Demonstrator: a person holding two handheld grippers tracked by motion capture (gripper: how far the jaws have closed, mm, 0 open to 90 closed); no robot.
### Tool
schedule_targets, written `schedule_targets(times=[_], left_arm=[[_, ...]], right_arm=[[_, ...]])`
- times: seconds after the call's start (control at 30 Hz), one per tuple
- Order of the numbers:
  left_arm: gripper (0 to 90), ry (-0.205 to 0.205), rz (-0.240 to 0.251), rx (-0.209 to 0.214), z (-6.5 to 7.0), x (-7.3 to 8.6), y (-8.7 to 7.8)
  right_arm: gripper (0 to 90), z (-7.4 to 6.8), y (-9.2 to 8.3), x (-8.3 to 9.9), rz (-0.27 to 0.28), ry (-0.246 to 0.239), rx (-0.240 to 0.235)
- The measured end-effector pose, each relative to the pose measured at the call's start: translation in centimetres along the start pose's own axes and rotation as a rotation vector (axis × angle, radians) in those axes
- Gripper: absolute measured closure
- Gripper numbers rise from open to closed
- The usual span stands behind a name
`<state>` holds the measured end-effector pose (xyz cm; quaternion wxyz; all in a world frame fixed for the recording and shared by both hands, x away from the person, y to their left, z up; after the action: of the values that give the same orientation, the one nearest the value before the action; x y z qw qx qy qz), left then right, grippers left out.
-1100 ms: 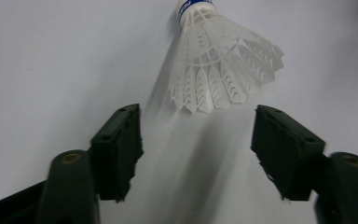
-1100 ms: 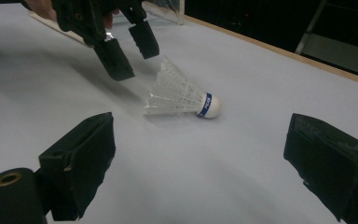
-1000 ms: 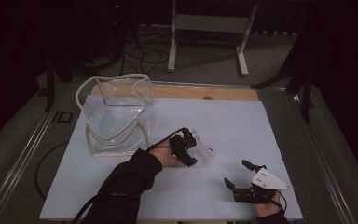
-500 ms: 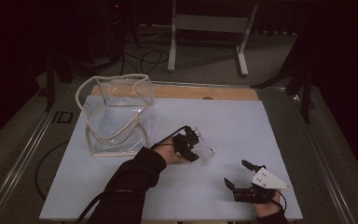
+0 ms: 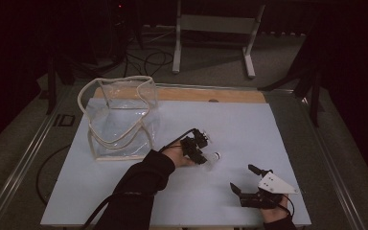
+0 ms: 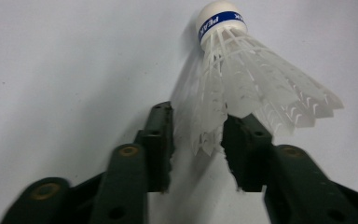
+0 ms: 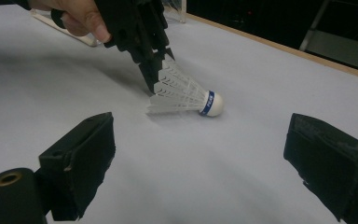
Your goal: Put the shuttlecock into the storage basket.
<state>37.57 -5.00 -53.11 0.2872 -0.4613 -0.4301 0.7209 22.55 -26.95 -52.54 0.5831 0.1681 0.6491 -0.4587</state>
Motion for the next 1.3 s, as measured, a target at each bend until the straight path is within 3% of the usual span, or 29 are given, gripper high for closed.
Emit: schedule_targets(times=[0.47,0.7,0.83,0.93,1.3], left_arm=[[88.9,0.007,-0.041,0.006,0.5,-0.6,0.7],[90.0,0.020,-0.072,0.005,1.0,-0.9,0.3],[90.0,0.038,-0.090,0.038,1.3,-0.8,-0.1],[90.0,0.050,-0.101,0.036,1.6,-0.7,-0.5],[90.0,0.067,-0.097,0.058,2.2,0.1,-2.6]], right_arm=[[8.7,0.0,0.0,0.0,-0.002,0.002,0.003],[8.7,0.0,0.0,0.0,-0.001,0.002,0.002],[8.7,0.0,0.0,0.0,-0.001,0.002,0.005],[8.7,0.0,0.0,-0.1,-0.002,-0.004,0.004],[9.0,0.1,-0.1,-0.1,0.005,0.004,0.010]])
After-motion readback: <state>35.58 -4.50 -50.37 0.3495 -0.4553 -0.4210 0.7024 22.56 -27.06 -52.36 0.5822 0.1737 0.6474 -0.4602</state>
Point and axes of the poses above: each handheld gripper's, and its own axes: y roughly forward along the jaws, x roughly out of its underside, z roughly to its right, the point moved 2 cm from there along y, roughly forward along the jaws, and after that the axes turned 5 degrees about x, right-handed, at the moved point
